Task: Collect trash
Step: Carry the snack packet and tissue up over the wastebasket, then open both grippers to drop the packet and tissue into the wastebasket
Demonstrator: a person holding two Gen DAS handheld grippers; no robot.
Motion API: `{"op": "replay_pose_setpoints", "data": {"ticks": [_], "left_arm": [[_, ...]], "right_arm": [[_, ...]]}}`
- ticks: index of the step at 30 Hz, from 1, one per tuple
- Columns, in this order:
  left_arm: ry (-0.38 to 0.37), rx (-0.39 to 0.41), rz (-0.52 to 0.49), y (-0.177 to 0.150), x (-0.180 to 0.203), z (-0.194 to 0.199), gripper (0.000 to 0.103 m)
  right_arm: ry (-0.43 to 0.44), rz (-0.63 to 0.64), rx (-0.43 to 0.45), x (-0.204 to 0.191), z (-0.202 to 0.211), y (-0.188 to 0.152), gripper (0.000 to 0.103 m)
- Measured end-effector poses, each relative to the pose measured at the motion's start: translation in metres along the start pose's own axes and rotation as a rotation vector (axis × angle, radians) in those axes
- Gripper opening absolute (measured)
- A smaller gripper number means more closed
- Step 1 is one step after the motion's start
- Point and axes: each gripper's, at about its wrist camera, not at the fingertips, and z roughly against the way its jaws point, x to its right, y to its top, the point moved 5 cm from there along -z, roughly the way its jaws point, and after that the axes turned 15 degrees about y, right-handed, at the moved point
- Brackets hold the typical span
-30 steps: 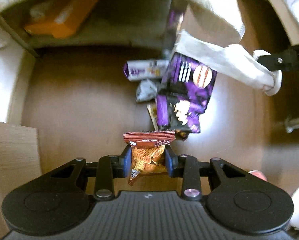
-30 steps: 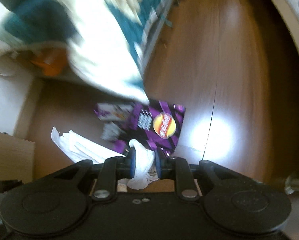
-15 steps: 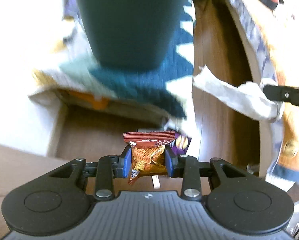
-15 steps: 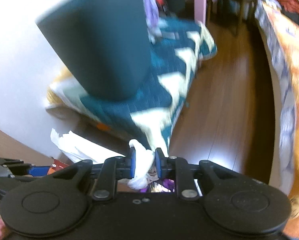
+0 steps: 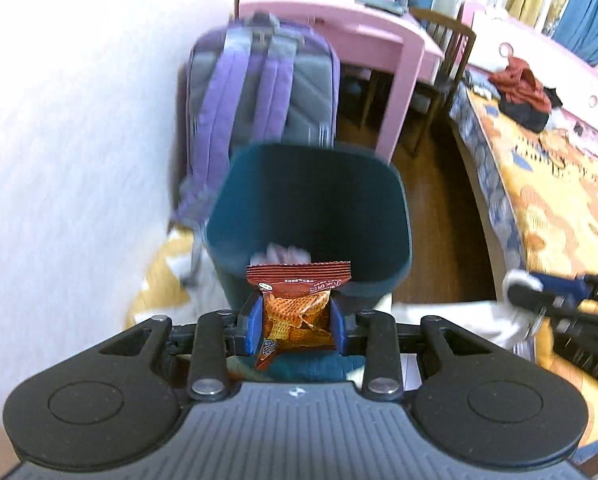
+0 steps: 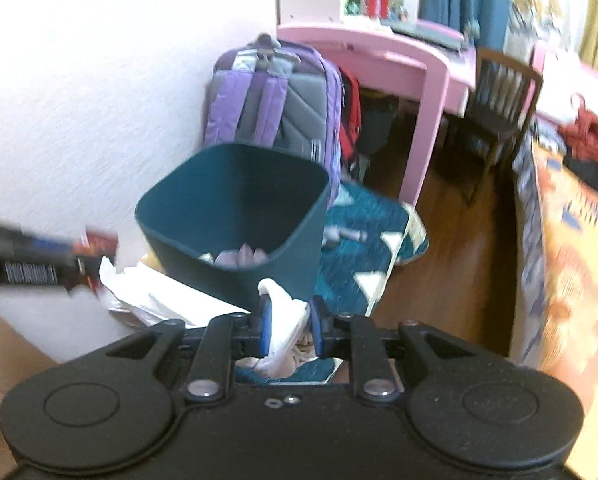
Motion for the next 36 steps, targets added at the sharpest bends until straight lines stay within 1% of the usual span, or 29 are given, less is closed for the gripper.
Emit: {"op": "replay_pose_setpoints", "data": {"ticks": [3, 6, 9, 12, 16, 19, 23, 29, 36], "left_arm": [[0.0, 0.019, -0.003, 0.035, -0.004, -0.005, 0.033], [-0.017, -0.009, -0.016, 0.058, 0.002, -0.021, 0.033], [-0.001, -0.029, -0.051, 0.07, 0.009, -0.044, 0.033], [0.007, -0.046, -0.077, 0.076, 0.013, -0.063, 0.033], [0.026, -0.095, -0.097, 0.073, 0.014, -0.089, 0.033], [0.033, -0.13, -0.103, 0.065, 0.014, -0.107, 0.033], [0.025, -0.174, -0.108, 0.053, 0.018, -0.126, 0.033], [0.022, -0.208, -0.129, 0.036, 0.024, -0.144, 0.034], [0.029, -0.243, -0.14, 0.024, 0.026, -0.157, 0.034]], "right_arm": [[-0.042, 0.064, -0.008, -0.003, -0.01, 0.021, 0.018], [-0.069, 0.132, -0.02, -0.011, -0.026, 0.042, 0.018], [-0.096, 0.191, -0.035, -0.018, -0.048, 0.061, 0.018], [-0.125, 0.206, -0.044, -0.02, -0.074, 0.075, 0.018], [-0.13, 0.227, -0.054, -0.025, -0.098, 0.08, 0.019], [-0.136, 0.255, -0.07, -0.032, -0.11, 0.078, 0.019], [-0.126, 0.253, -0.102, -0.037, -0.127, 0.069, 0.019], [-0.127, 0.25, -0.146, -0.04, -0.145, 0.053, 0.019], [-0.103, 0.228, -0.18, -0.038, -0.154, 0.042, 0.022]]}}
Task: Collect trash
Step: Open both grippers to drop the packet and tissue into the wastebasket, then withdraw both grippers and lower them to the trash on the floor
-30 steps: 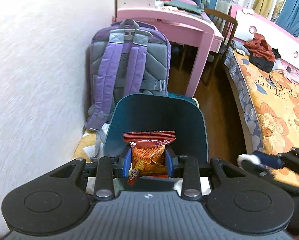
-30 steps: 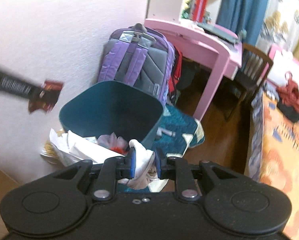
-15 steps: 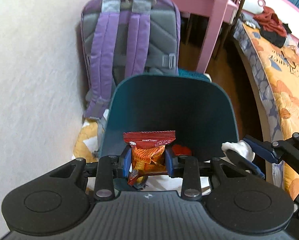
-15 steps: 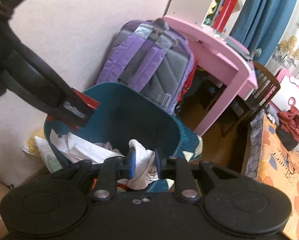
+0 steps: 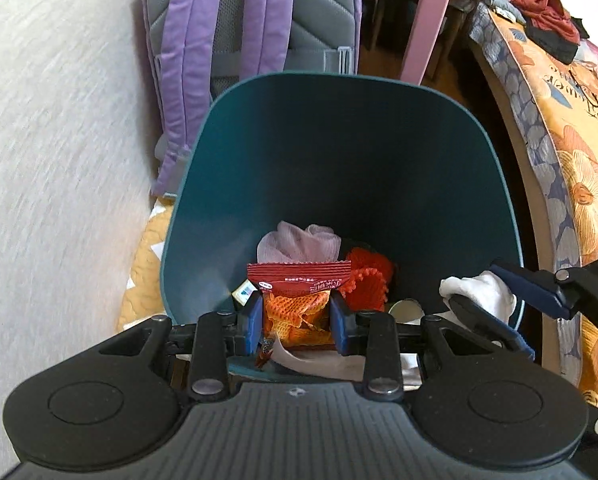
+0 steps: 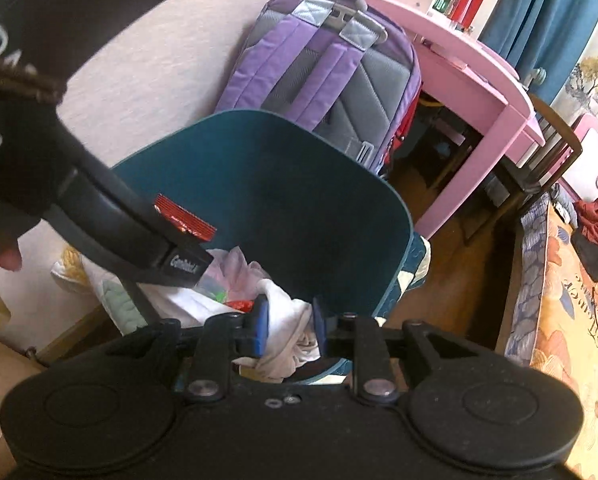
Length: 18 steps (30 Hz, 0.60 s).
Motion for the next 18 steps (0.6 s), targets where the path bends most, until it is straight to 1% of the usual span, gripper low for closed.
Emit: {"op": "replay_pose_setpoints", "data": {"ticks": [3, 6, 7, 8, 10, 12, 13, 14, 18], "left_arm": [[0.001, -0.019, 0.002, -0.001, 0.001, -0.005, 0.034], [-0.006, -0.023, -0.001, -0.001, 0.002, -0.007, 0.034], [-0.006, -0.025, 0.0, -0.001, 0.002, -0.007, 0.034], [-0.006, -0.027, 0.003, -0.001, 0.003, -0.006, 0.035], [-0.012, -0.017, 0.015, 0.0, 0.002, -0.003, 0.041], [-0.019, -0.004, 0.028, 0.0, 0.0, 0.003, 0.062], [-0.02, 0.011, 0.033, 0.0, -0.002, 0.008, 0.065], [-0.018, 0.023, 0.036, 0.0, -0.003, 0.012, 0.066], [-0.027, 0.061, 0.042, -0.001, -0.008, 0.034, 0.066]], "right_arm": [[0.013, -0.009, -0.007, -0.001, -0.001, -0.003, 0.024], [0.018, -0.018, -0.004, -0.002, 0.002, -0.004, 0.031], [0.024, -0.02, -0.009, -0.002, 0.003, -0.004, 0.037], [0.03, -0.02, -0.015, -0.002, 0.003, -0.004, 0.039], [0.032, -0.008, -0.018, -0.002, 0.005, -0.003, 0.041], [0.029, -0.006, -0.012, -0.003, 0.009, -0.002, 0.046], [0.035, -0.009, -0.007, -0.003, 0.012, -0.002, 0.049], [0.037, -0.012, 0.001, -0.003, 0.016, -0.002, 0.051], [0.05, -0.025, 0.025, -0.003, 0.034, 0.0, 0.054]]}}
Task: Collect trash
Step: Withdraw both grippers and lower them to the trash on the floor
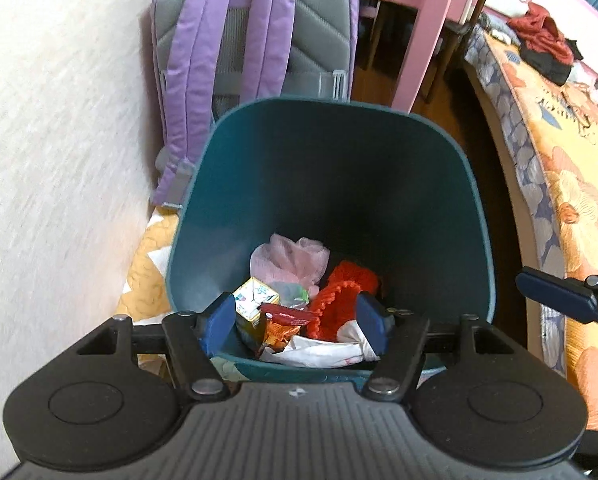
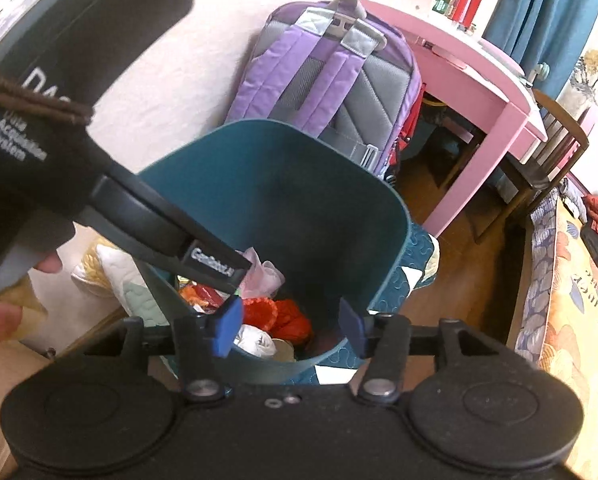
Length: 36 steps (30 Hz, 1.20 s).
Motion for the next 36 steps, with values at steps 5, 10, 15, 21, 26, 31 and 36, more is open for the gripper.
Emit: {"op": "replay_pose_setpoints", "data": {"ticks": [5, 10, 15, 21, 26, 31, 36], "left_arm": [[-0.004, 0.048, 0.0, -0.006, -0.004, 0.032, 0.066], [0.0, 0.118, -0.037, -0.017, -0.005, 0.073, 0.066], [0.001, 0.173, -0.044, -0.033, -0.009, 0.111, 0.07], [-0.032, 0.182, -0.007, -0.06, -0.013, 0.138, 0.075], [-0.03, 0.171, 0.032, -0.093, -0.013, 0.141, 0.08], [-0.055, 0.124, 0.063, -0.134, -0.005, 0.12, 0.081], [-0.059, 0.071, 0.059, -0.176, 0.01, 0.079, 0.085]], "right_arm": [[0.037, -0.046, 0.059, 0.003, 0.032, 0.003, 0.06], [0.077, -0.058, 0.113, 0.003, 0.071, 0.0, 0.065], [0.13, -0.068, 0.166, 0.002, 0.11, -0.008, 0.069], [0.186, -0.115, 0.233, 0.003, 0.149, -0.027, 0.076], [0.205, -0.129, 0.256, 0.003, 0.167, -0.057, 0.085], [0.208, -0.127, 0.232, 0.004, 0.157, -0.1, 0.093], [0.209, -0.199, 0.173, 0.014, 0.122, -0.152, 0.094]]}}
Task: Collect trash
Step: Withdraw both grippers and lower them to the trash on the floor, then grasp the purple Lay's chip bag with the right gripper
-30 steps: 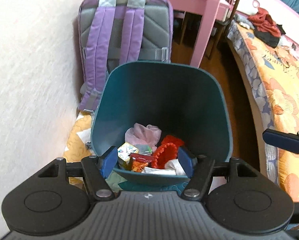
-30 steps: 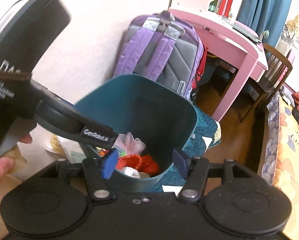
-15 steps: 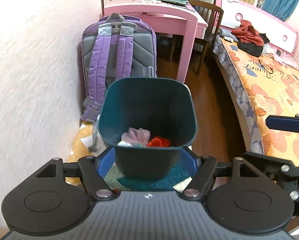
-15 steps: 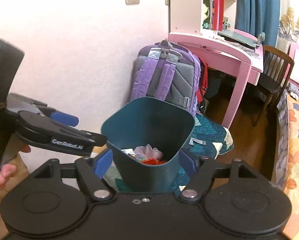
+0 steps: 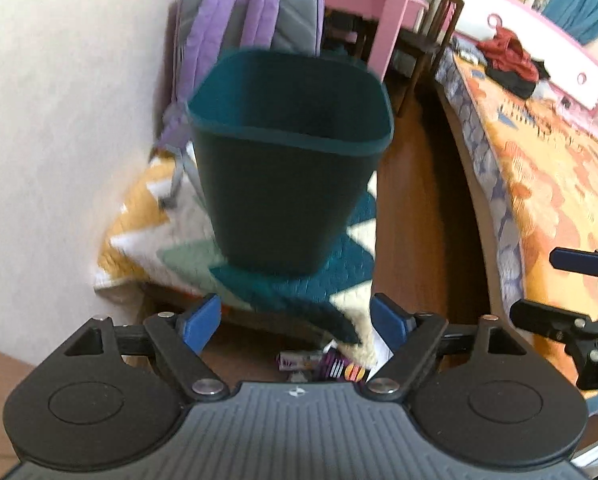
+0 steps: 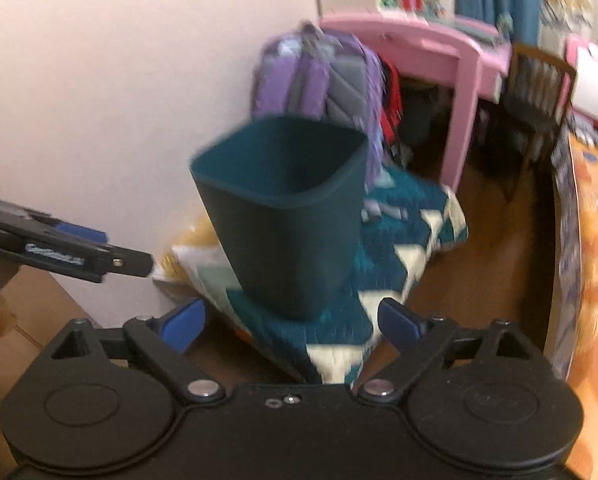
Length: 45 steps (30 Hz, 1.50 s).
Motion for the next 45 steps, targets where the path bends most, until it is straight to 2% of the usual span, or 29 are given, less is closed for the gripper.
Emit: {"op": "replay_pose_setpoints", "data": {"ticks": [2, 3, 5, 8, 12, 17, 25, 28, 35, 43, 45], "left_arm": [[0.001, -0.022, -0.014, -0.018, 0.007, -0.02, 0.09], [-0.007, -0.03, -0.018, -0.027, 0.011, -0.03, 0.096], [-0.019, -0.043, -0.021, -0.047, 0.018, -0.048, 0.103], [-0.034, -0.071, -0.044, -0.082, 0.032, -0.085, 0.103], [-0.015, -0.184, -0.094, -0.14, 0.054, -0.157, 0.103], [0.027, -0.285, -0.157, -0.221, 0.08, -0.241, 0.103], [0.059, -0.406, -0.112, -0.319, 0.112, -0.357, 0.103], [0.062, -0.423, -0.097, -0.345, 0.123, -0.391, 0.103], [0.089, -0.487, -0.049, -0.394, 0.141, -0.456, 0.102], [0.037, -0.505, -0.08, -0.419, 0.162, -0.487, 0.102], [0.03, -0.509, -0.081, -0.422, 0.164, -0.491, 0.094]], "right_arm": [[-0.008, -0.029, -0.014, 0.011, -0.012, -0.023, 0.097], [-0.015, -0.044, -0.021, 0.018, -0.018, -0.036, 0.097], [-0.022, -0.07, -0.042, 0.029, -0.033, -0.06, 0.098], [-0.033, -0.124, -0.084, 0.05, -0.06, -0.099, 0.098], [-0.05, -0.166, -0.143, 0.077, -0.103, -0.15, 0.098], [-0.083, -0.194, -0.223, 0.121, -0.165, -0.218, 0.097], [-0.119, -0.238, -0.323, 0.184, -0.255, -0.324, 0.091], [-0.115, -0.243, -0.359, 0.202, -0.288, -0.357, 0.082], [-0.085, -0.307, -0.393, 0.244, -0.359, -0.407, 0.082], [-0.021, -0.397, -0.375, 0.275, -0.401, -0.435, 0.086], [0.003, -0.428, -0.365, 0.279, -0.406, -0.44, 0.086]]}}
